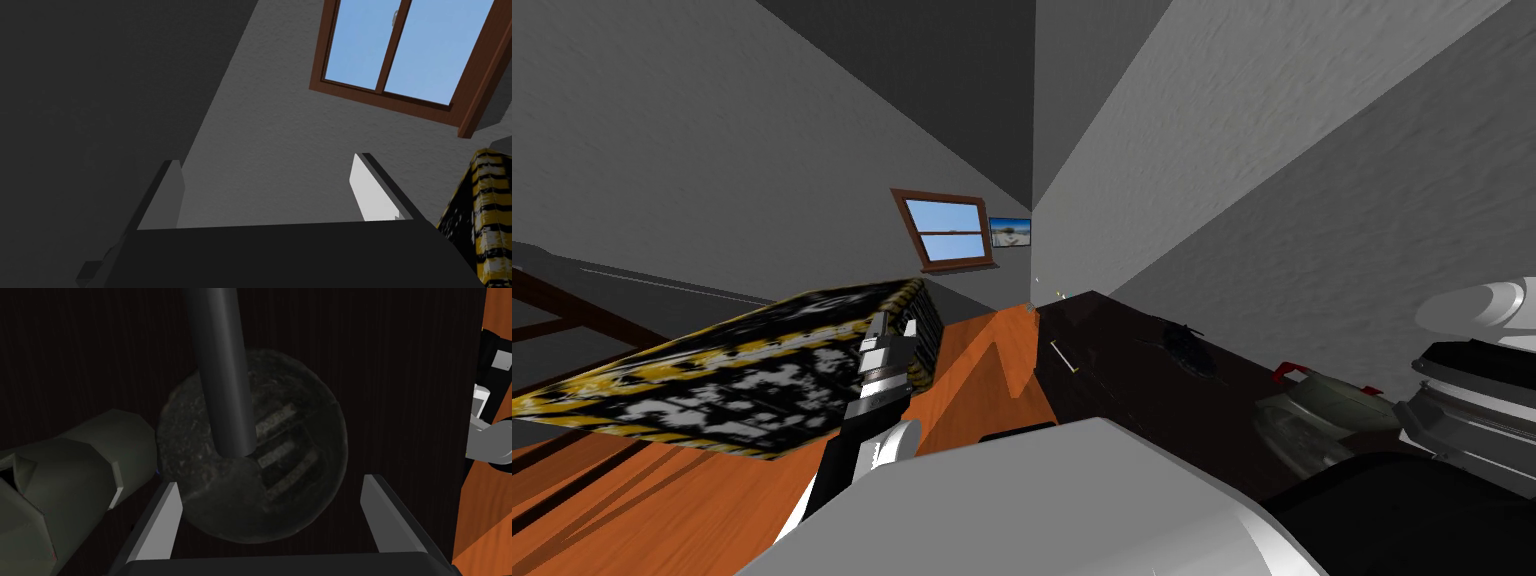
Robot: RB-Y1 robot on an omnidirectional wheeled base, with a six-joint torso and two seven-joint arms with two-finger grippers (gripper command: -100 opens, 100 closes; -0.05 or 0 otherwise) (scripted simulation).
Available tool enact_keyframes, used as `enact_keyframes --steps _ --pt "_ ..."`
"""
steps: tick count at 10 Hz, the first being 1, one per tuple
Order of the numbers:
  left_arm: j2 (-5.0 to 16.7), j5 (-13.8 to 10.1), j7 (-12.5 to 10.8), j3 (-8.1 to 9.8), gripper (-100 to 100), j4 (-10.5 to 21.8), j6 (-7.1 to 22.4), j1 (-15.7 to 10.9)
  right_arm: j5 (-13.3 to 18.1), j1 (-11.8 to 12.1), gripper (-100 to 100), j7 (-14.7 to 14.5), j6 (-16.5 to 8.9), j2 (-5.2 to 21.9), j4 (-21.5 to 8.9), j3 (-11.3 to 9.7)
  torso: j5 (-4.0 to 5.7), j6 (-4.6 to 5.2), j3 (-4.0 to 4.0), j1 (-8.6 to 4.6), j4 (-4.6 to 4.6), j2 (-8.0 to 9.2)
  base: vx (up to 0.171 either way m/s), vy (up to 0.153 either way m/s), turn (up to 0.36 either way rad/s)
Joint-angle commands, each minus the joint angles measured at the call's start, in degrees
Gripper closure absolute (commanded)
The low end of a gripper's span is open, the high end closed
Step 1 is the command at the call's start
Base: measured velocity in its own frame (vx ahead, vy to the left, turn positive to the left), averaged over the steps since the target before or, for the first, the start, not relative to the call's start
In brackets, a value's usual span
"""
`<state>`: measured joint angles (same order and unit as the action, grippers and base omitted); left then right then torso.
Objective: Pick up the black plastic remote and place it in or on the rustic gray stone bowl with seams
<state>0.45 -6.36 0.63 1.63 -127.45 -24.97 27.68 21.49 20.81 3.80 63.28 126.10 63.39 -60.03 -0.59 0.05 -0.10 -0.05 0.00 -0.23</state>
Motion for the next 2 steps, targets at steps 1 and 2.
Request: enact_keyframes --steps 1,2 --pt "0.0 0.0 0.0 0.00 0 0.0 0.0 0.0 0.0 0.0 0 0.0 0.0 0.0 0.0 0.0 0.00 0.00 0.00 0.00 0.00 0.00 0.000 0.000 0.000" --pt "0.0 0.0 0.0 0.00 0 0.0 0.0 0.0 0.0 0.0 0 0.0 0.0 0.0 0.0 0.0 0.00 0.00 0.00 0.00 0.00 0.00 0.000 0.000 0.000"
